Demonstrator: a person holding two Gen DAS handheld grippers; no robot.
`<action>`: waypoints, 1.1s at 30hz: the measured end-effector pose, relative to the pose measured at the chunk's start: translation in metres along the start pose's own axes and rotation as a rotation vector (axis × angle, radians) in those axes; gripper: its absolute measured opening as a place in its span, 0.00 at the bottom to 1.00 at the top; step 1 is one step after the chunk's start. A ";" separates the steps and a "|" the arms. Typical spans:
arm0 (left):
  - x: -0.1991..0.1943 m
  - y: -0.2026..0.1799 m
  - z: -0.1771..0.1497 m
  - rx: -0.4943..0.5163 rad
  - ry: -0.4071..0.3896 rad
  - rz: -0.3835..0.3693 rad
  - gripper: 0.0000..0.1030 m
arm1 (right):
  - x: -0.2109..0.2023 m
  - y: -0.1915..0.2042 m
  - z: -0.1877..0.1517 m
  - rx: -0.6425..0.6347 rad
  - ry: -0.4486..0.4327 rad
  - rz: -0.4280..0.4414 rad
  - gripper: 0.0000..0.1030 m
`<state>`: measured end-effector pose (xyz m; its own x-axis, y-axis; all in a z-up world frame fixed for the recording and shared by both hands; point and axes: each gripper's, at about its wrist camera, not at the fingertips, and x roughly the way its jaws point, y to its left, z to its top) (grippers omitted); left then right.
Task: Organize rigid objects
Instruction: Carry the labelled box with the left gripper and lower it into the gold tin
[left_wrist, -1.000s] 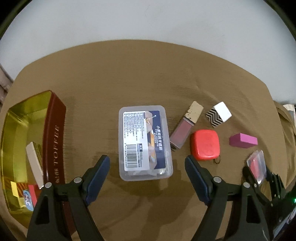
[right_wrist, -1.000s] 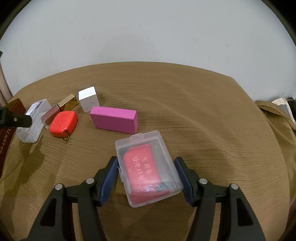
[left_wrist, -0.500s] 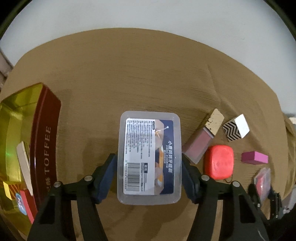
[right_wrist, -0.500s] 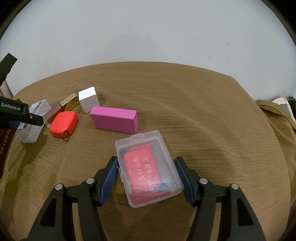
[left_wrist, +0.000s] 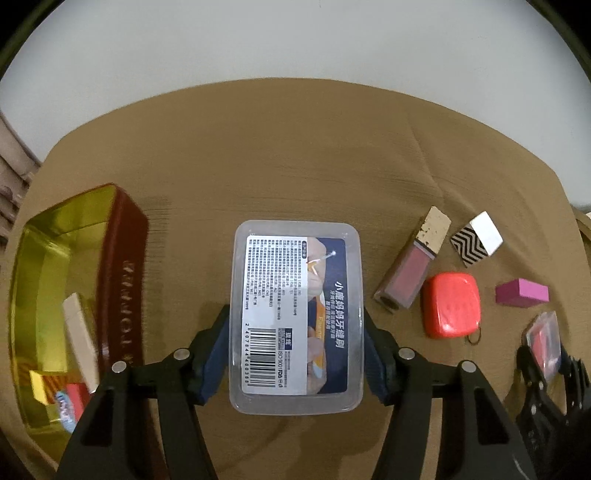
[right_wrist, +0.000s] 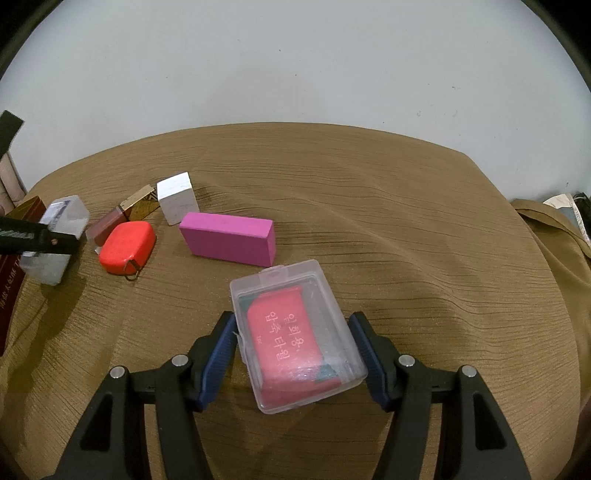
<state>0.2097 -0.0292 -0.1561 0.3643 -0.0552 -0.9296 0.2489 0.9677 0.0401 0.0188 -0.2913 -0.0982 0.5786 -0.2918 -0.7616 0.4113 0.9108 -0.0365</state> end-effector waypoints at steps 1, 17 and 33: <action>-0.005 0.001 -0.002 0.005 -0.011 -0.003 0.56 | 0.000 0.001 0.000 0.000 0.000 -0.001 0.63; -0.065 0.031 -0.014 -0.008 -0.085 -0.004 0.56 | 0.001 0.005 0.001 -0.002 -0.001 -0.002 0.61; -0.086 0.098 -0.018 -0.124 -0.086 0.107 0.56 | 0.001 0.006 0.001 0.001 -0.006 -0.006 0.61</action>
<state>0.1867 0.0750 -0.0792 0.4598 0.0343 -0.8874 0.0936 0.9918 0.0868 0.0219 -0.2866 -0.0983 0.5801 -0.2989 -0.7577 0.4151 0.9089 -0.0407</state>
